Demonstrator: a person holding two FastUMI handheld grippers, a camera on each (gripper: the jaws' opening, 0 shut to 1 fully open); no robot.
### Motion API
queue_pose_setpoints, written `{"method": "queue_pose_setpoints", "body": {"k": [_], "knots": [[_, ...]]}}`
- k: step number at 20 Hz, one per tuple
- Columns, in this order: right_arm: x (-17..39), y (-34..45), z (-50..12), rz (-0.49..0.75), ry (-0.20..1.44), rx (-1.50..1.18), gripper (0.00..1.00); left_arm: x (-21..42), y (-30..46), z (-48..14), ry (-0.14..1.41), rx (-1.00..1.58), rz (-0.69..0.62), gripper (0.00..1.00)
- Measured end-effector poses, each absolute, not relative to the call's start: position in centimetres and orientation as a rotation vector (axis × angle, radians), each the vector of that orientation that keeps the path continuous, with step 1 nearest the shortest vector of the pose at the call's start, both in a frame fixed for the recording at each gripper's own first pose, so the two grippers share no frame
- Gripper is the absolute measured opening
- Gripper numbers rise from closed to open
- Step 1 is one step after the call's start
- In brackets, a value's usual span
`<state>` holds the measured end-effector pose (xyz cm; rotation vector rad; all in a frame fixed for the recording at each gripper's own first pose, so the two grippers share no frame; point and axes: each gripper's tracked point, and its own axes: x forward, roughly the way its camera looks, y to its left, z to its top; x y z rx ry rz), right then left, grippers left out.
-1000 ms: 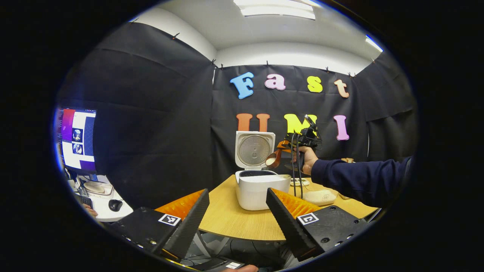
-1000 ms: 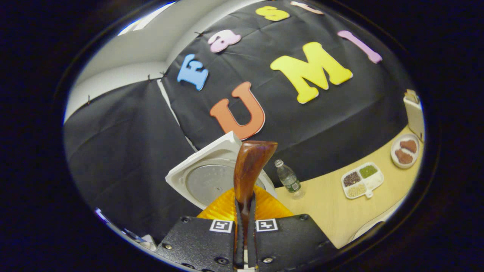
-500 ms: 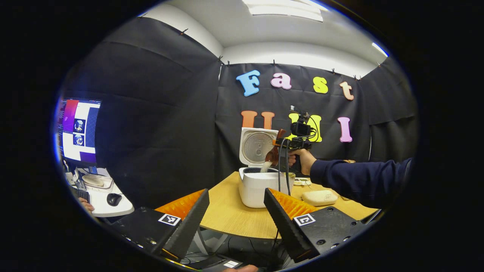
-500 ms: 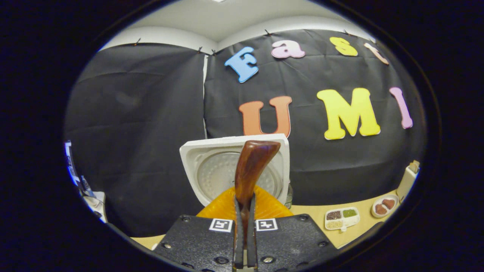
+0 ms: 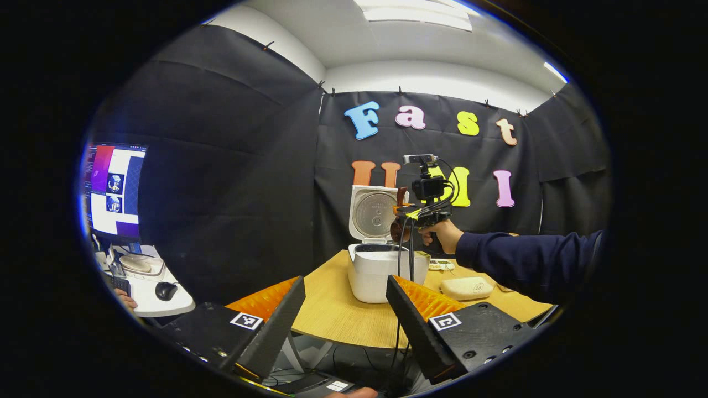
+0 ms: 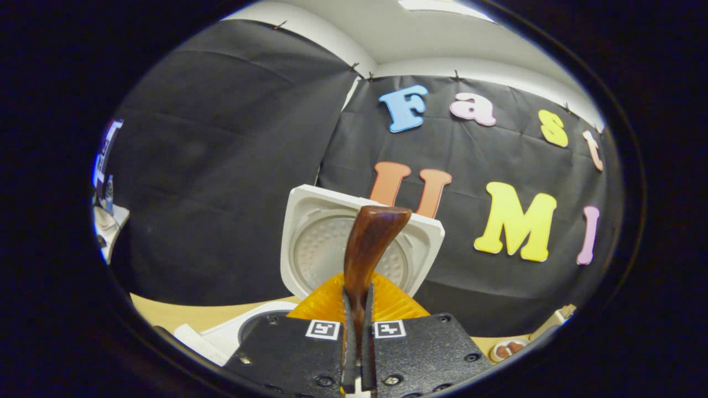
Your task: Close the left gripper, press the button to open the rice cooker; take a wooden spoon from the chopstick holder with the right hand, scoop a spoonful of rice and pour it into the rice cooker, then put the wooden spoon back into the chopstick holder.
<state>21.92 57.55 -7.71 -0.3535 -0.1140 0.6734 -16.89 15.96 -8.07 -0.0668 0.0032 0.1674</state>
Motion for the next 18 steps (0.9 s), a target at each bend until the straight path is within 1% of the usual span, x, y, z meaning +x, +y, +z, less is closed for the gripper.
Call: {"method": "queue_pose_setpoints", "body": {"k": [1,2,3,7,10,13,15,18], "knots": [[21.9,57.3,-7.8,0.671,-0.124,-0.375,0.09,-16.8,15.9,-8.0,0.001,-0.065,0.166,0.94],[22.0,56.9,-7.9,0.668,-0.125,-0.388,0.07,-16.7,15.8,-8.0,0.001,-0.064,0.163,0.94],[21.8,56.3,-7.7,0.666,-0.118,-0.387,0.09,-16.7,15.6,-7.9,0.0,-0.062,0.161,0.94],[21.3,52.6,-4.5,0.657,-0.129,-0.307,0.09,-15.7,14.4,-8.1,-0.003,-0.062,0.136,0.94],[21.8,48.2,-2.0,0.627,-0.143,-0.278,0.09,-14.9,13.8,-8.6,0.012,-0.065,0.137,0.94],[21.5,44.2,-0.5,0.646,-0.116,-0.213,0.1,-14.0,12.2,-8.6,0.008,-0.082,0.105,0.94],[21.5,40.6,0.9,0.631,-0.136,-0.21,0.11,-13.4,11.3,-8.6,0.016,-0.065,0.092,0.94],[22.1,35.7,1.1,0.611,-0.133,-0.201,0.11,-12.8,9.7,-8.2,0.004,-0.045,0.08,0.94]]}}
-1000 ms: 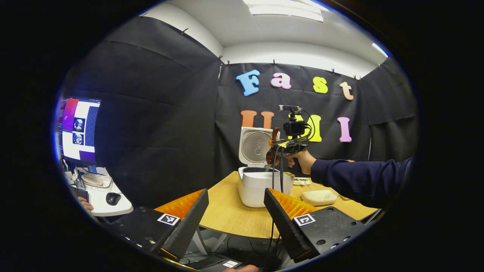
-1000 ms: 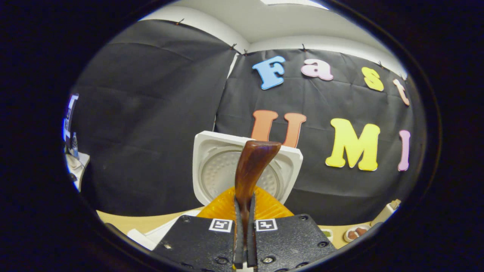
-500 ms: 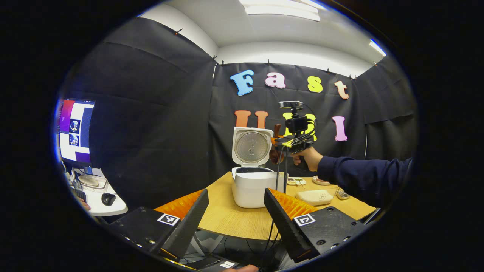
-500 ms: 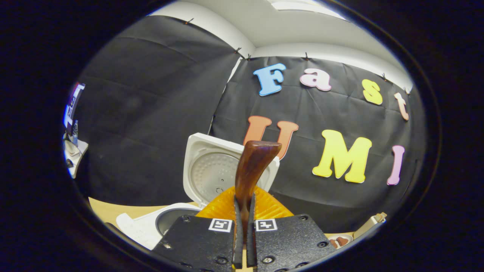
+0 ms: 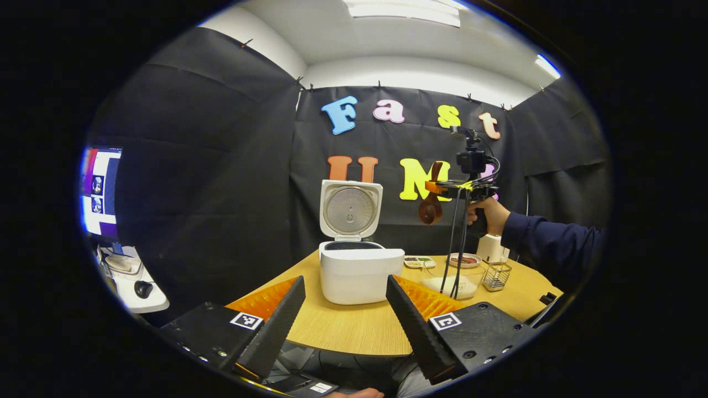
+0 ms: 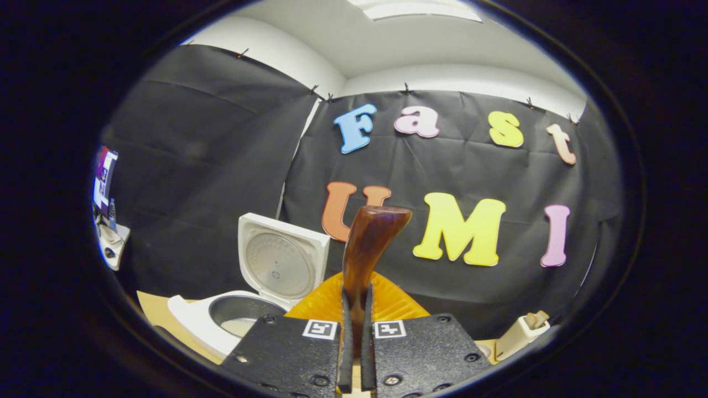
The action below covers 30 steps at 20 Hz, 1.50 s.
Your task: Close the left gripper, press the button to open the rice cooker; take a wooden spoon from the chopstick holder with the right hand, scoop a spoonful of rice and pour it into the rice cooker, then put the wooden spoon back into the chopstick holder.
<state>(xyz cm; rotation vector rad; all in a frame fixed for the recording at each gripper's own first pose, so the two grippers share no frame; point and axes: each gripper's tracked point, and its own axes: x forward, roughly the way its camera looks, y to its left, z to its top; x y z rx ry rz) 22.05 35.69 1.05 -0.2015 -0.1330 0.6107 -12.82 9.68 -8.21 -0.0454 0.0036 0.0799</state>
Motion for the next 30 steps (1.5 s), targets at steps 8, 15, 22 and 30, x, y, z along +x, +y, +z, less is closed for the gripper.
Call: {"method": "queue_pose_setpoints", "body": {"k": [8,15,22,30], "knots": [[23.6,21.1,-0.6,0.489,-0.057,-0.148,0.14,-11.7,6.3,-8.1,-0.016,-0.043,0.025,0.94],[22.8,9.6,-4.3,0.312,0.054,-0.064,0.16,-10.5,5.9,-8.0,-0.015,-0.054,0.023,0.94],[20.9,5.4,-9.6,0.239,0.142,0.097,0.17,-7.7,5.8,-7.0,-0.008,-0.074,0.047,0.94],[23.8,2.9,-14.0,0.242,0.164,0.191,0.19,-3.1,4.3,-6.1,0.02,-0.074,0.065,0.94]]}}
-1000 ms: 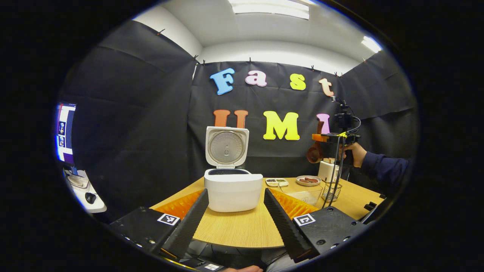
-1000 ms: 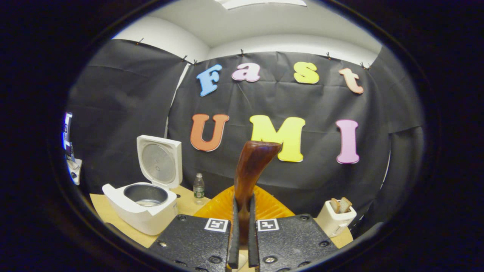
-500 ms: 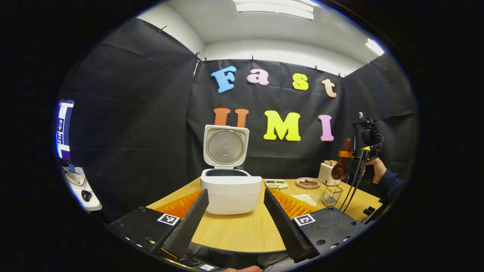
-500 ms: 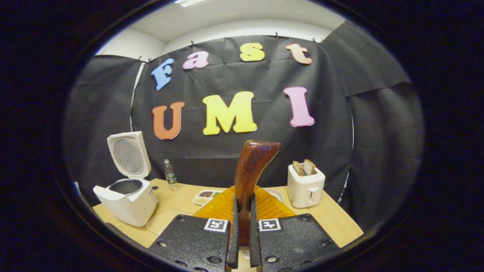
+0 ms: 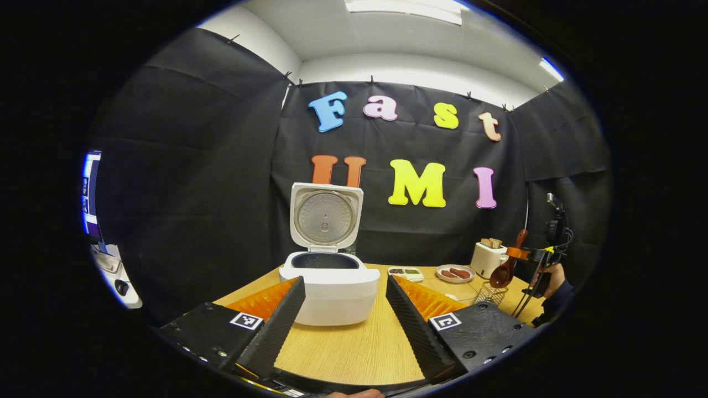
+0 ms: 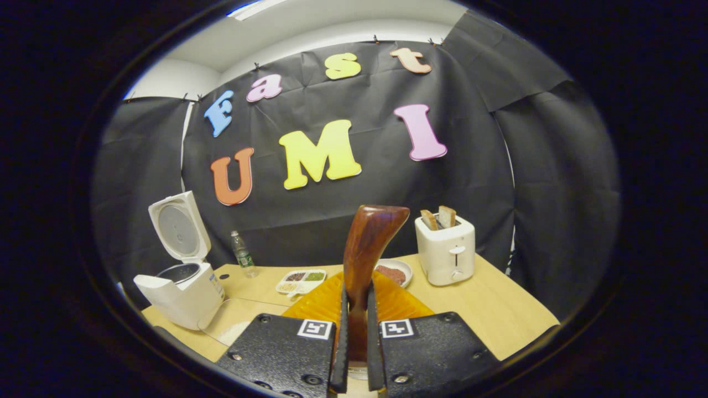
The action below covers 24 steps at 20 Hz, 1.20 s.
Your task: Close the left gripper, press the button to open the rice cooker; take a wooden spoon from the chopstick holder with the right hand, scoop a spoonful of rice and pour it into the rice cooker, then put the wooden spoon back into the chopstick holder.
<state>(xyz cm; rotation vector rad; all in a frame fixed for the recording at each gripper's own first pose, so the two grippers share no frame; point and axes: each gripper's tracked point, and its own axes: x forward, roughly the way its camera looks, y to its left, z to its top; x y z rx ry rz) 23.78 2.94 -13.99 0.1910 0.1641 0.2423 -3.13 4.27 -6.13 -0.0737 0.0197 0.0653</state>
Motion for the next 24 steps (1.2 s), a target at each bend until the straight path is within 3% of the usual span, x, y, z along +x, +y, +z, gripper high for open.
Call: {"method": "queue_pose_setpoints", "body": {"k": [3,6,9,13,24], "knots": [[23.9,2.3,-13.8,0.268,0.142,0.23,0.28,-1.0,4.1,-5.4,0.024,-0.073,0.078,0.94],[23.7,1.3,-12.3,0.24,0.083,0.216,0.72,1.3,4.5,-3.8,0.008,-0.068,0.098,0.94],[23.5,-0.3,-10.8,0.152,0.049,0.127,1.0,3.2,5.1,-2.3,-0.008,-0.073,0.119,0.94],[22.0,-0.7,-10.7,0.086,0.103,0.047,0.97,5.5,6.0,-0.4,-0.005,-0.081,0.119,0.94],[16.6,2.8,-8.3,0.24,0.083,0.004,0.98,15.2,8.7,9.5,-0.099,-0.038,0.078,0.94]]}}
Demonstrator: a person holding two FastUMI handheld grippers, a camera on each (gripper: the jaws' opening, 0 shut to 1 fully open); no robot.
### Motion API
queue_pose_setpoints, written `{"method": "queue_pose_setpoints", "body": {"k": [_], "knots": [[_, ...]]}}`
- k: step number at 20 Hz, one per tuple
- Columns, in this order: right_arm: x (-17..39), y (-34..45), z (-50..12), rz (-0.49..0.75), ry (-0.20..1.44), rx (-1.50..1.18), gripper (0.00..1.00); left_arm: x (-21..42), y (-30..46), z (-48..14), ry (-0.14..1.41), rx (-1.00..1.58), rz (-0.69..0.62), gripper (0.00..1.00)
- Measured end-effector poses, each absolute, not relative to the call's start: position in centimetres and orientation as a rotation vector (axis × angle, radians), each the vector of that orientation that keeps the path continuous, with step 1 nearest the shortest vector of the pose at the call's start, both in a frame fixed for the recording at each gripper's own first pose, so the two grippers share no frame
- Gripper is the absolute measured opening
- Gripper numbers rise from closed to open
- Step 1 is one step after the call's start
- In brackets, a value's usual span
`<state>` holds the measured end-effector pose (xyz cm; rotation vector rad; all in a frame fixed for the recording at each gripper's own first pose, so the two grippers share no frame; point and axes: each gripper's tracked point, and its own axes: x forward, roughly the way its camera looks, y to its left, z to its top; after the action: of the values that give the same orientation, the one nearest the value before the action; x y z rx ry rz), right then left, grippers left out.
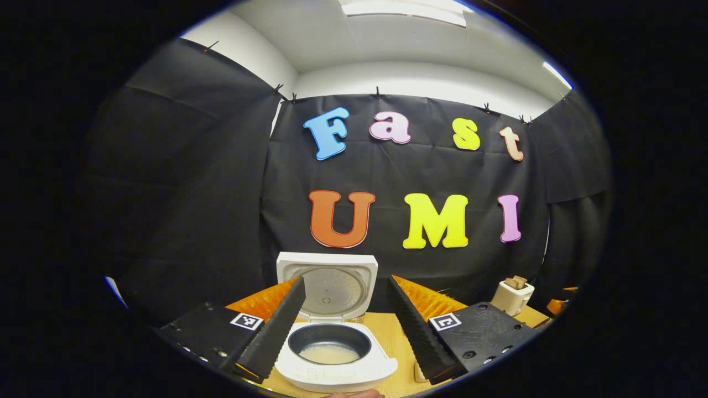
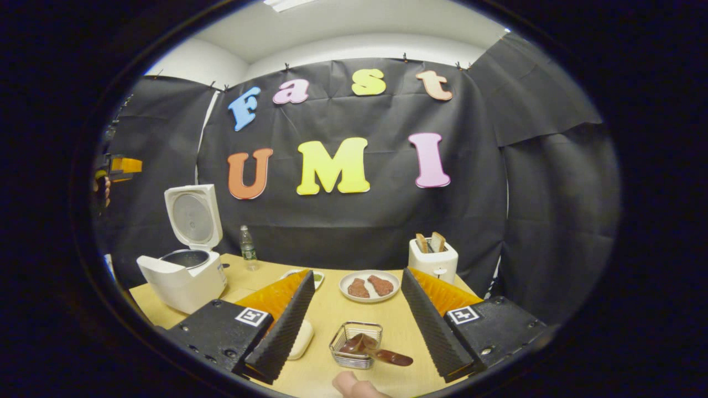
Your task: Close the left gripper, press the button to open the rice cooker; take a wooden spoon from the chopstick holder with the right hand, scoop a spoonful of rice and pour it into the rice cooker, then put the wooden spoon back into the chopstick holder.
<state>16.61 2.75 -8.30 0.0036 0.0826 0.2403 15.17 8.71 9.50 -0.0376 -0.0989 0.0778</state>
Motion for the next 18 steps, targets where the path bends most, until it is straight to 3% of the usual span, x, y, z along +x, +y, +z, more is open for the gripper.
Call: {"method": "queue_pose_setpoints", "body": {"k": [8,15,18], "knots": [[16.5,4.9,-9.8,0.332,0.074,0.015,1.0,26.6,13.1,9.4,-0.075,-0.043,0.106,0.94],[18.2,7.8,-11.7,0.393,0.069,-0.001,1.0,35.5,16.7,10.8,-0.145,-0.069,0.159,0.94],[18.4,8.4,-12.6,0.411,0.077,0.001,1.0,39.0,17.9,8.4,-0.077,-0.021,0.202,0.94]]}}
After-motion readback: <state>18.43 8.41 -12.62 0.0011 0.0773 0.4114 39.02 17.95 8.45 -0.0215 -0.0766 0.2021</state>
